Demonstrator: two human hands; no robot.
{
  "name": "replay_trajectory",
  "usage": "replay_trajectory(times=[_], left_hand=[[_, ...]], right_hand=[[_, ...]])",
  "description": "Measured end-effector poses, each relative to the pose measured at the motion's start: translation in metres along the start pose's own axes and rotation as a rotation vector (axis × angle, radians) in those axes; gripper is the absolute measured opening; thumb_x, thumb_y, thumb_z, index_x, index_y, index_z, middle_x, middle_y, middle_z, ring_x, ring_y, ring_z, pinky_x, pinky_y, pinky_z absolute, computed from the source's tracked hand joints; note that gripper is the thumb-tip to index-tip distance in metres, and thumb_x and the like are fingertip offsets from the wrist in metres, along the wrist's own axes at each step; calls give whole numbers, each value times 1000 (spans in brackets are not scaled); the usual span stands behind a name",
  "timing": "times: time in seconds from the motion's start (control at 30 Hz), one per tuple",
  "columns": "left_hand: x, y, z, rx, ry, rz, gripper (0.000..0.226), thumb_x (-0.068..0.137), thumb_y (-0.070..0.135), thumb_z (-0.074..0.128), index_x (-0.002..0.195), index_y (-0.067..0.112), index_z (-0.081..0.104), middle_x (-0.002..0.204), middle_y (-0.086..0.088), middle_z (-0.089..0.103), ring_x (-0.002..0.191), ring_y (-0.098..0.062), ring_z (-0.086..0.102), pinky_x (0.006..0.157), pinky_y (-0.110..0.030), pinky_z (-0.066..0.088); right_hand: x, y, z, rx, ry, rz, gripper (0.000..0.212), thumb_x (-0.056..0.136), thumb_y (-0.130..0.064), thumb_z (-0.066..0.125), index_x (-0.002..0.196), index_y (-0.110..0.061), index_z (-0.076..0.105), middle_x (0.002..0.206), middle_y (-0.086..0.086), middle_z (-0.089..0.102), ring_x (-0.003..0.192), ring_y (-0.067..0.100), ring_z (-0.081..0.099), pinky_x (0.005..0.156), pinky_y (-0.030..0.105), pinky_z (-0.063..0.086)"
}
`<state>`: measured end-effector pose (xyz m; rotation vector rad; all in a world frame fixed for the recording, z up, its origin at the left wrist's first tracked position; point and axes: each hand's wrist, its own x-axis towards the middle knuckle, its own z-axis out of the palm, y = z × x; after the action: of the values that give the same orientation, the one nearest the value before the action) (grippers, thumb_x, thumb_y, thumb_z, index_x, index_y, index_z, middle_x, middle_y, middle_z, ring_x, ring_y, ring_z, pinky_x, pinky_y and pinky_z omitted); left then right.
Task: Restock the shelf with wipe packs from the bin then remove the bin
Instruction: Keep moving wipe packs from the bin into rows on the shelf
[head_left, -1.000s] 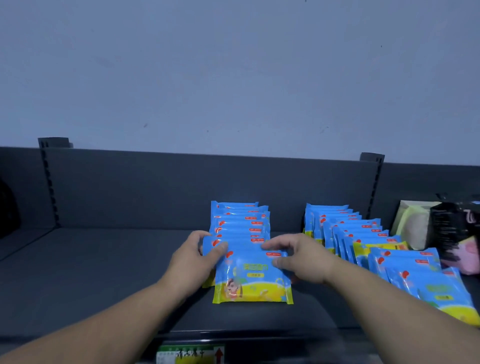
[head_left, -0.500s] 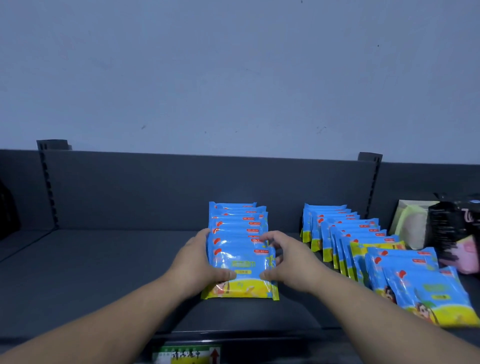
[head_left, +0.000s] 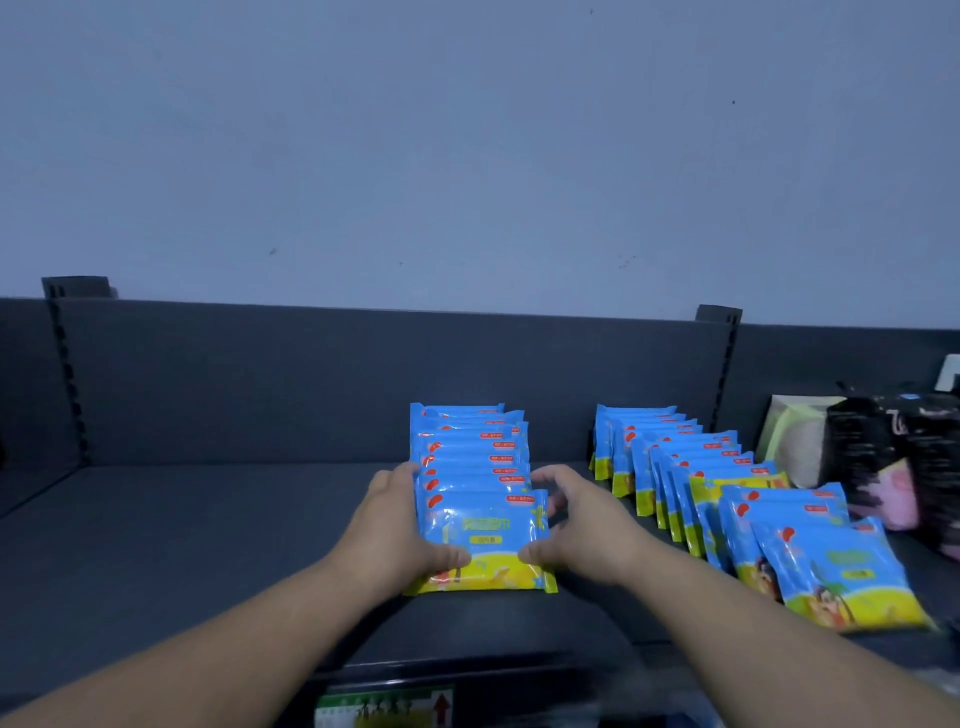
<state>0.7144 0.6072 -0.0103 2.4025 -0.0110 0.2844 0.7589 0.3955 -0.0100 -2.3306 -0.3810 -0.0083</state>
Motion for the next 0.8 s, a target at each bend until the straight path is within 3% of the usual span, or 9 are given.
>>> replay_trajectory(times=[0.13, 0.33, 0.53, 0.8], left_hand=[[1, -4, -2, 12, 5, 62, 99, 60, 37, 88, 139, 26, 29, 122, 10, 32, 104, -5, 42, 90, -19, 38], [2, 0, 3, 104, 72, 186, 100, 66, 53, 79, 145, 22, 25, 141, 11, 25, 132, -12, 31, 107, -29, 35], [-10, 47, 31, 161, 87, 371, 83, 74, 56, 71, 141, 27, 31, 144, 8, 29, 135, -16, 28, 110, -30, 28], [-40, 134, 99, 173, 17, 583, 82, 77, 59, 66, 143, 24, 30, 143, 6, 31, 134, -17, 29, 111, -31, 28]], right_hand=[[-6, -3, 1, -44, 21, 26, 82, 64, -15, 87, 131, -31, 43, 94, -5, 56, 79, 11, 64, 77, 28, 56], [-28, 2, -8, -47, 116, 84, 90, 62, -24, 90, 137, -29, 40, 104, -5, 53, 82, 12, 60, 76, 23, 51], [-64, 11, -35, -177, 248, 79, 71, 69, -35, 84, 131, -28, 50, 112, -8, 53, 100, 12, 57, 90, 24, 45], [-145, 59, -99, -291, 411, 130, 55, 78, -34, 76, 127, -25, 55, 118, -5, 55, 94, 7, 53, 84, 18, 38]])
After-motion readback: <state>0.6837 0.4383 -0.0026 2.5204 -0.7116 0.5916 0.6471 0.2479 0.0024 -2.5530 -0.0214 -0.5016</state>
